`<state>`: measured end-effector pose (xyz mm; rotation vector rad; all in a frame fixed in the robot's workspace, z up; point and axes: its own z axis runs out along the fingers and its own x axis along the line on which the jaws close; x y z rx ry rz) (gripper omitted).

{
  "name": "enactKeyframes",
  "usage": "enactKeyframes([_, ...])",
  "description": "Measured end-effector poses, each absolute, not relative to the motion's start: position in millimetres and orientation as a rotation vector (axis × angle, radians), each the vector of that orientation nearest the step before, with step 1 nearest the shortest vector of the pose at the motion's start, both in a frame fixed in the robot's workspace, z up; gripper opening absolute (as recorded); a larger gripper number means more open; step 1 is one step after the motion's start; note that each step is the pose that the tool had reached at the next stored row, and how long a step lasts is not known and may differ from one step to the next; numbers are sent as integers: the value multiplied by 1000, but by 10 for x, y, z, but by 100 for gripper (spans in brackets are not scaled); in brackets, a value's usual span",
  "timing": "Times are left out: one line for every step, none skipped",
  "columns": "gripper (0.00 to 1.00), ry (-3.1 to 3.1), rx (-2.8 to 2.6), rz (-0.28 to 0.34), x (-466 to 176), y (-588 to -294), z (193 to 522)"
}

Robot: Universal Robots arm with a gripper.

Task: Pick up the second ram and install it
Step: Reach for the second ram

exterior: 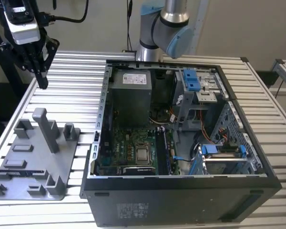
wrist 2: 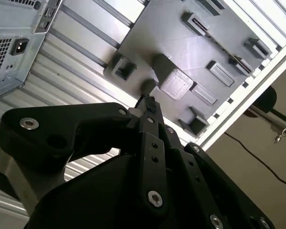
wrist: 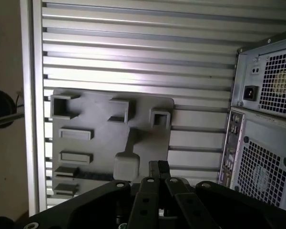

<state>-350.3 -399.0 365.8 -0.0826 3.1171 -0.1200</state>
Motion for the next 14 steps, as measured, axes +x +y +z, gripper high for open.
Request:
enactKeyframes([11,3117,-84,-120,-3534,-3990,3658])
enactKeyframes([11,3117,-85,-119,-3567,-3991,3658])
enactKeyframes([11,3117,-87,-116,-3600,-3992,3658])
enactKeyframes([11,3117,-88,-111,-3637,-3993,3658])
enactKeyframes([11,3117,-88,-102,-3669,-3995,3658])
enactKeyframes([11,3117,-88,-89,-3700,-3997,3657])
enactKeyframes([11,3117,-88,-74,-3732,-3999,3657])
enactKeyframes([11,3117,-88,-55,-3764,-4004,3657])
enactKeyframes([11,3117,-87,-32,-3795,-4008,3656])
enactKeyframes([11,3117,-87,-9,-3824,-4012,3656])
enactKeyframes([11,3117,-87,13,-3857,-4017,3656])
enactKeyframes([11,3116,-86,32,-3889,-4022,3655])
enactKeyframes([11,3115,-86,54,-3919,-4028,3654])
enactKeyframes([11,3115,-86,74,-3942,-4035,3654])
